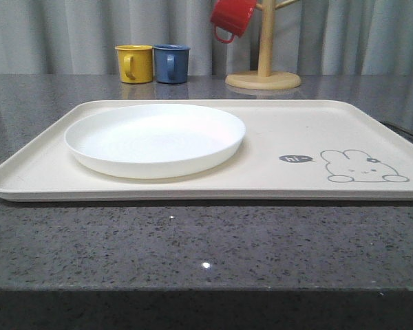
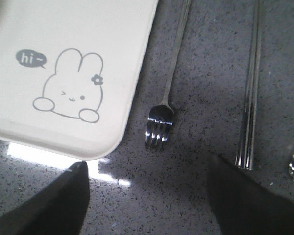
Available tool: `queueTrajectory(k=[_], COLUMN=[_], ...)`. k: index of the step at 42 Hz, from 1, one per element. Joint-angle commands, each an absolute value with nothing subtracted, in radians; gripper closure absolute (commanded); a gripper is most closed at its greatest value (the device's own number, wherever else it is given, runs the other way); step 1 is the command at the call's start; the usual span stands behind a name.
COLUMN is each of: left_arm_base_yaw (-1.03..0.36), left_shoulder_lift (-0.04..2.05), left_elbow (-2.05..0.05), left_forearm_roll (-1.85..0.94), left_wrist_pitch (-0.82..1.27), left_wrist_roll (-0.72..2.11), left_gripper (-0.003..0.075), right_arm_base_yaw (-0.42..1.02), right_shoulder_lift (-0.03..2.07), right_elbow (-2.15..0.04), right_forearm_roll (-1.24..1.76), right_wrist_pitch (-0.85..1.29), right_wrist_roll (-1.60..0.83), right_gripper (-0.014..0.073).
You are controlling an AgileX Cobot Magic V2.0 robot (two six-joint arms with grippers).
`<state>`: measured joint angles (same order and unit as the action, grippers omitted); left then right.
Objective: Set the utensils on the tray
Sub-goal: 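Grasp the steel fork with the right gripper and lift it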
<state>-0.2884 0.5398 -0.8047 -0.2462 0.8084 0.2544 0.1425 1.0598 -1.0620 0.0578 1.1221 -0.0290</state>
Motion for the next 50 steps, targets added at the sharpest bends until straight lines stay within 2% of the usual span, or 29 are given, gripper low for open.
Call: queueTrajectory(k=[1,6,9,20,35,38,45,50], left_arm_base_yaw=[-0.296,-0.296,-0.296,-0.296,-0.296,-0.296,-0.296,-0.296], left_shoulder_lift=[0.544,0.544,0.544,0.544,0.544,0.544,0.544,0.544], left_elbow=[-0.832,-0.832,-0.832,-0.832,-0.832,-0.832,-0.832,-0.832], left_forearm_roll=[-0.261,-0.261,-0.261,-0.261,-0.261,-0.261,-0.261,-0.261], left_wrist_pitch=[0.740,0.740,0.740,0.740,0.740,0.740,0.740,0.740], left_wrist_roll=[0.254,0.254,0.254,0.254,0.254,0.254,0.254,0.254], left_gripper=[0.0426,0.0426,0.0426,0.0426,0.0426,0.0426,0.0426,0.0426], right_arm_base_yaw=[0.145,0.145,0.145,0.124,0.124,0.124,0.124,0.124], right_shoulder_lift=[1.165,1.286,1.344,1.509,1.597,1.598,1.598,1.597], right_elbow=[-1.152,-1.205,-1.227,-1.267,-1.267,-1.267,-1.267,-1.267], right_forearm_roll=[0.008,-0.063,-0.064,-0.048,-0.029,-0.026,-0.024,-0.019], right_wrist_pitch=[1.156,1.175,1.174,1.138,1.069,1.071,1.078,1.080], right_wrist_roll=[-0.026,0.037,0.054,0.089,0.089,0.089,0.089,0.089], right_gripper=[0.0094,0.0180,0.0200,0.0200,0.0208,0.0260,0.0459,0.0540])
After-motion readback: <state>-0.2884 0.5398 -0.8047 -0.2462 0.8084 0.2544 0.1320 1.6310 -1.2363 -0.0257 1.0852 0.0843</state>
